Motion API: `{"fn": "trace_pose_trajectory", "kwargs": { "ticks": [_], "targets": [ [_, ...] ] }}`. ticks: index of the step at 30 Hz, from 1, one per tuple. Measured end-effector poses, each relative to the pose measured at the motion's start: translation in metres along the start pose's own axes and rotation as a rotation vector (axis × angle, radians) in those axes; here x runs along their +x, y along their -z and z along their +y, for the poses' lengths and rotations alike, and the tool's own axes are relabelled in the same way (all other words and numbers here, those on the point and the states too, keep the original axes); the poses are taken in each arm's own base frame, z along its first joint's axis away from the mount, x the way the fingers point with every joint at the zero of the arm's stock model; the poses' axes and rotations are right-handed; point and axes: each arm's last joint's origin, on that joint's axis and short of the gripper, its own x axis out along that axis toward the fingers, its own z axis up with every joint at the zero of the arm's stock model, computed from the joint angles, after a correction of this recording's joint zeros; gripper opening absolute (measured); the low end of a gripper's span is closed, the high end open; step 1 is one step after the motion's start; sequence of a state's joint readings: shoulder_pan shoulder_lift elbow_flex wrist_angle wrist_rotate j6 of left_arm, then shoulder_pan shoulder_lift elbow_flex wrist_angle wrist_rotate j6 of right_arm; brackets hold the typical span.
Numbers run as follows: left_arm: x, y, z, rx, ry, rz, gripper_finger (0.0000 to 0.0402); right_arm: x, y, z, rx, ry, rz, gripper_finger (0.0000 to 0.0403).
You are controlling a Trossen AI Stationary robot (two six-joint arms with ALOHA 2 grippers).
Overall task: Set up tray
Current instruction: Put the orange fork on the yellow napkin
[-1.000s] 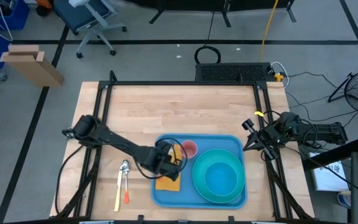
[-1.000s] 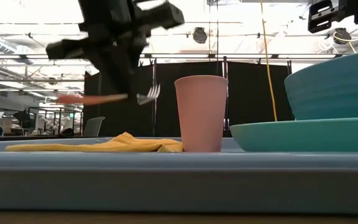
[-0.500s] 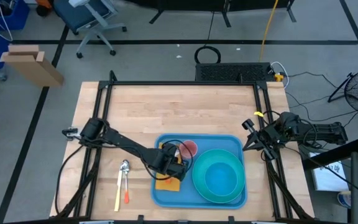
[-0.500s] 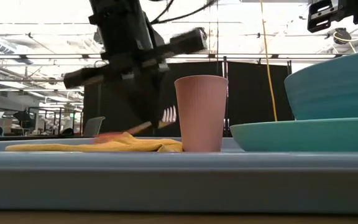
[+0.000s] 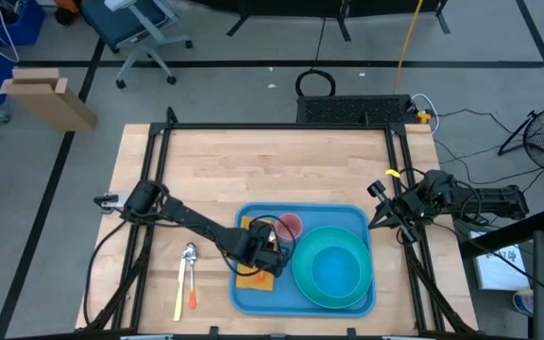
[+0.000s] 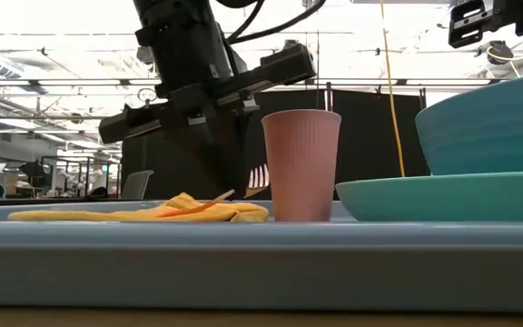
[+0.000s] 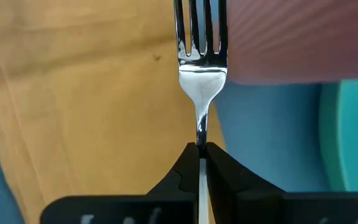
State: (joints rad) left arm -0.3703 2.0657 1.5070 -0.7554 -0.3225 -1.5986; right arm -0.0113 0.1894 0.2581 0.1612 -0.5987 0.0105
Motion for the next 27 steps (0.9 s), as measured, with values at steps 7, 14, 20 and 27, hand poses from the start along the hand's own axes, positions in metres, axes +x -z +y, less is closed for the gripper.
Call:
{"fn": "trace_pose_trajectory", "kwargs": {
  "ticks": [7, 14, 20, 27],
  "targets": [
    [-0.002, 0.008, 0.001, -0.043, -0.007, 0.018, 0.0020, 0.000, 0.000, 0.000, 0.003, 0.000, 0.000, 0.0000],
    [-0.004, 0.013, -0.001, -0.112, 0.014, 0.043, 0.0008, 0.000, 0.000, 0.000, 0.004, 0.000, 0.000, 0.0000],
    [-0.002, 0.007, -0.001, -0.115, 0.010, 0.015, 0.0029, 0.000, 0.001, 0.000, 0.012, 0.000, 0.009, 0.0000],
    [-0.003, 0.009, -0.001, -0.073, 0.018, 0.005, 0.0034, 0.000, 0.001, 0.000, 0.010, 0.000, 0.008, 0.0000]
  ]
}}
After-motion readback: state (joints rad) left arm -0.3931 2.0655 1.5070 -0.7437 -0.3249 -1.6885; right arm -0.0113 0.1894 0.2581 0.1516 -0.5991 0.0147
